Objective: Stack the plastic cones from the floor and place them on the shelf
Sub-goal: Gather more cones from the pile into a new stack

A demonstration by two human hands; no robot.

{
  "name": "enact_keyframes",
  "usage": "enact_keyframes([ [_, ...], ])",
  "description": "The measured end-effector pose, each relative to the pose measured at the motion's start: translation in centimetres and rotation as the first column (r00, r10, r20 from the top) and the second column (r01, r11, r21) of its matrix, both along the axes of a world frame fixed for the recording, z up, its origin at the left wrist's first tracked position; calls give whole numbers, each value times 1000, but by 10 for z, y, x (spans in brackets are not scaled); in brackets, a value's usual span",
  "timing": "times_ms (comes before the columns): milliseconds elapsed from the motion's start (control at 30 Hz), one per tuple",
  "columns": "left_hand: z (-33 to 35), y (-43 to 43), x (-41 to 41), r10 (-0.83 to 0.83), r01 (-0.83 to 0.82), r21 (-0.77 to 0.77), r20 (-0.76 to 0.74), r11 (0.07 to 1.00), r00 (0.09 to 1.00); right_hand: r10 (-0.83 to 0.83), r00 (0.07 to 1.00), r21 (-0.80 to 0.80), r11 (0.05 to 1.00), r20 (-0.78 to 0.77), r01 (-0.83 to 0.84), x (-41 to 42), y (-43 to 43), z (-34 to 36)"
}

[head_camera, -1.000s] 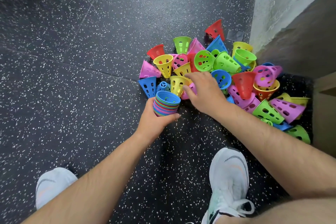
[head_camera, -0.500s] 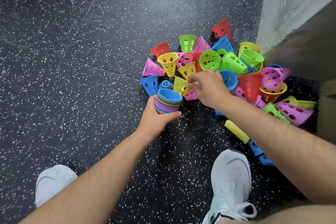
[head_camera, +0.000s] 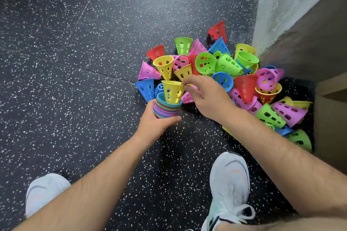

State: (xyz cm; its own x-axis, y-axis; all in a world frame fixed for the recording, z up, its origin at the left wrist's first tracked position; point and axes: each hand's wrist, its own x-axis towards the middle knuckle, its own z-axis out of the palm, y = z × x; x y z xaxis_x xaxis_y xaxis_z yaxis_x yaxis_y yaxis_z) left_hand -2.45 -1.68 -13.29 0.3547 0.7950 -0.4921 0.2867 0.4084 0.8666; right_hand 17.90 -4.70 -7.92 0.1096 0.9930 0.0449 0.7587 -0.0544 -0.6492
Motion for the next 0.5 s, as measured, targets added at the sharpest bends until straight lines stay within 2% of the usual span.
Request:
enact_keyframes([
  [133, 5, -3, 5, -4, 4, 6, 15, 1000, 1000, 52, 999, -25, 998, -3, -52, -6, -8, -1],
  [267, 3, -5, 4, 2, -2, -10, 3, 1000, 1000, 81, 992, -172, 980, -96, -96, -14, -22, -9],
  [367, 1, -7, 0, -28, 28, 0, -17, 1000, 999, -11, 991, -208, 978, -130, -16, -12, -29, -17],
  [500, 0, -8, 3, -27, 27, 3, -12, 1000, 1000, -138, 990, -159, 978, 6, 137, -3, -27, -25],
])
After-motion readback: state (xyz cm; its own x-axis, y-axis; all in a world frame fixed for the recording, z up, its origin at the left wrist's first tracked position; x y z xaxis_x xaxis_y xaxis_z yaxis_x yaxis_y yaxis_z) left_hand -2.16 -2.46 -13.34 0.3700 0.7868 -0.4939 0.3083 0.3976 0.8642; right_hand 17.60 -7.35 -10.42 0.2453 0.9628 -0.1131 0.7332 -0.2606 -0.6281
